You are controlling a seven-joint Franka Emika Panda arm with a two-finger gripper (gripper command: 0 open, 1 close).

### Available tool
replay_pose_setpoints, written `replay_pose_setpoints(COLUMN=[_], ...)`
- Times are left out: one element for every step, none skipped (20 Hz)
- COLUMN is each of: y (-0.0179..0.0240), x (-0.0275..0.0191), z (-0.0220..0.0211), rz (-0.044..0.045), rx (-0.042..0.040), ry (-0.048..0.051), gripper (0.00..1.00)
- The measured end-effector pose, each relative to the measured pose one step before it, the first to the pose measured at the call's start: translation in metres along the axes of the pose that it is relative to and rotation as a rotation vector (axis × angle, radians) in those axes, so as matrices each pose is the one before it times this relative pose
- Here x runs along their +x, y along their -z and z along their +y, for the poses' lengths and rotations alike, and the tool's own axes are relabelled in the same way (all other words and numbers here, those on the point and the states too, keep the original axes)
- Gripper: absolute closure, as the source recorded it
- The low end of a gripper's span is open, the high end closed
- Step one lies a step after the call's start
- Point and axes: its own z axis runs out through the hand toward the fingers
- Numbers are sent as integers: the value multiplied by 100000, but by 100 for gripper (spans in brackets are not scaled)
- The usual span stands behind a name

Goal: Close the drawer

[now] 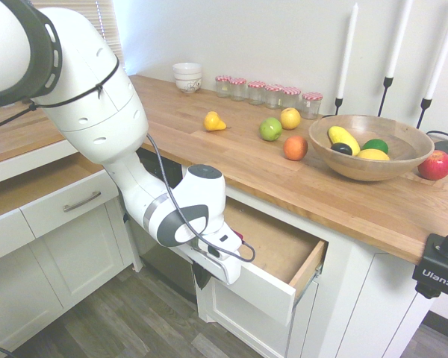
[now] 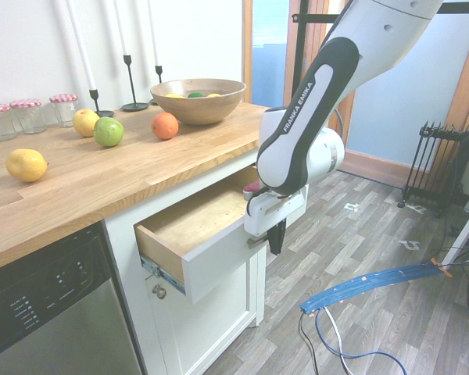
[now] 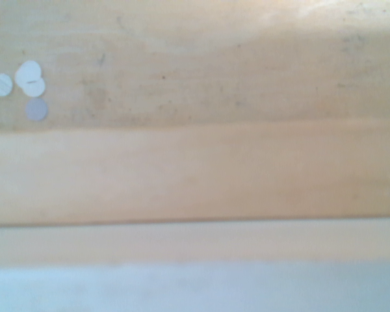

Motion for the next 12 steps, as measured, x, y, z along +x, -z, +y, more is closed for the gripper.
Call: replay_pose_setpoints(y=[154, 91, -13, -141, -228, -334, -344, -311, -252, -204, -125, -8], x=[491, 475, 443, 424, 396, 442, 437, 417, 426, 419, 380, 366], z=[-594, -572, -500, -474, -422, -418, -378, -363, -394, -433, -455, -486], rz=[-67, -71, -111, -165, -169, -196, -201, -216, -251, -172, -151, -43], rx=[150, 94, -24, -106, -159, -266, -269, -252, -254, -149, -107, 1], ry=[150, 144, 118, 106, 80, 36, -12, -37, -23, -3, 49, 53], gripper=[100, 100, 100, 100, 100, 100, 100, 100, 100, 100, 100, 100])
